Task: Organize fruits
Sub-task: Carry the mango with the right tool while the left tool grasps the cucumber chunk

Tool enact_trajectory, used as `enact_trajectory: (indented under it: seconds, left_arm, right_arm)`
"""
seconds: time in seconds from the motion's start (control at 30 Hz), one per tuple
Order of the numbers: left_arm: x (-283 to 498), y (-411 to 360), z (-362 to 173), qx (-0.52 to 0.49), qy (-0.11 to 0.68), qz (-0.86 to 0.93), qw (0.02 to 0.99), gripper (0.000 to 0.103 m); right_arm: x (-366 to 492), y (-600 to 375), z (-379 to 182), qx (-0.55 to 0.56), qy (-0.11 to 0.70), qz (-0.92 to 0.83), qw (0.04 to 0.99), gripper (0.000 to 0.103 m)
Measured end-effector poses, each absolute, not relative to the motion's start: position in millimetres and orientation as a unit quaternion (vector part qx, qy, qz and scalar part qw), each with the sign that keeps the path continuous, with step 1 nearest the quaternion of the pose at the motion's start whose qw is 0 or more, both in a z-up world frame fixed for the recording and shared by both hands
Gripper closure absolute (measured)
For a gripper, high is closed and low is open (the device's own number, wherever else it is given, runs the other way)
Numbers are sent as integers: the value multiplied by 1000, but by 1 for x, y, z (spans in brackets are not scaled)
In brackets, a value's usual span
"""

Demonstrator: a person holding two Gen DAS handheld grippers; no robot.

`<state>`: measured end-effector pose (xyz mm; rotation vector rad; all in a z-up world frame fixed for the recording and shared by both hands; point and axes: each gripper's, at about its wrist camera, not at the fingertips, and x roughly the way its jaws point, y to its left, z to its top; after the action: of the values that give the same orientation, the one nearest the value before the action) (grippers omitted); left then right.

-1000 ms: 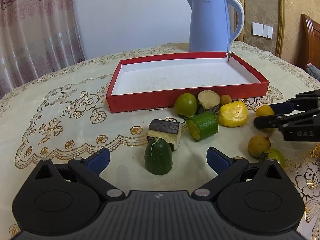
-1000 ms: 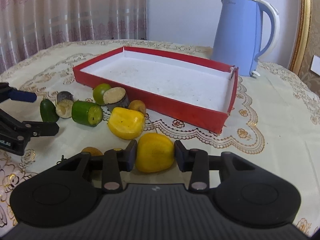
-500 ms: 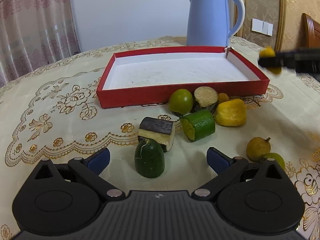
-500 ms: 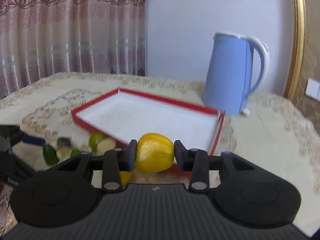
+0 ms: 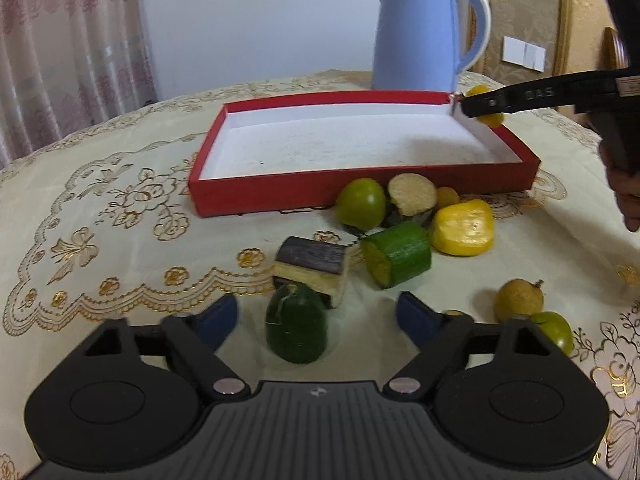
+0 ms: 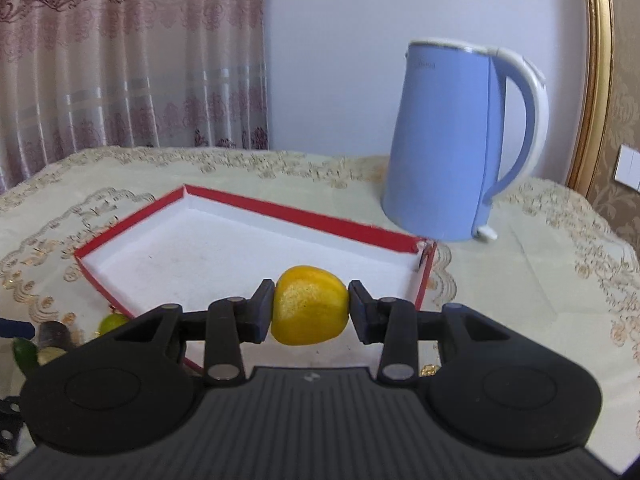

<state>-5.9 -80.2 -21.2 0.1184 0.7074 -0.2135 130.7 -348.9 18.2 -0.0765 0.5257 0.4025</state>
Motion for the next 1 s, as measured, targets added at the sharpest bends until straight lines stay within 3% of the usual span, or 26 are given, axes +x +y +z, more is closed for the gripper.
enact_trajectory:
  seconds: [0.17,0.23,0.47,0.57,1.0]
  left_arm:
    - [-5,-80,-19,59,347,-102,930,29]
    - [-6,-81,-17,61,348,-104,930,42]
    - [-12,-80,-15,71,352,-104,928,51]
    - [-13,-76,-14,71,349,-97,929,72]
    - [-20,-67,-2,51,335,-108,935,74]
  right_arm:
    - [133,-351,13,-32,260,201,944,66]
    - [134,-352,12,-31,261,203,943,66]
    - [132,-355,12,-27,261,206,943,66]
    - [130,-356,12,-27,260,206,943,66]
    - [137,-360,9,-43,262,188,945,66]
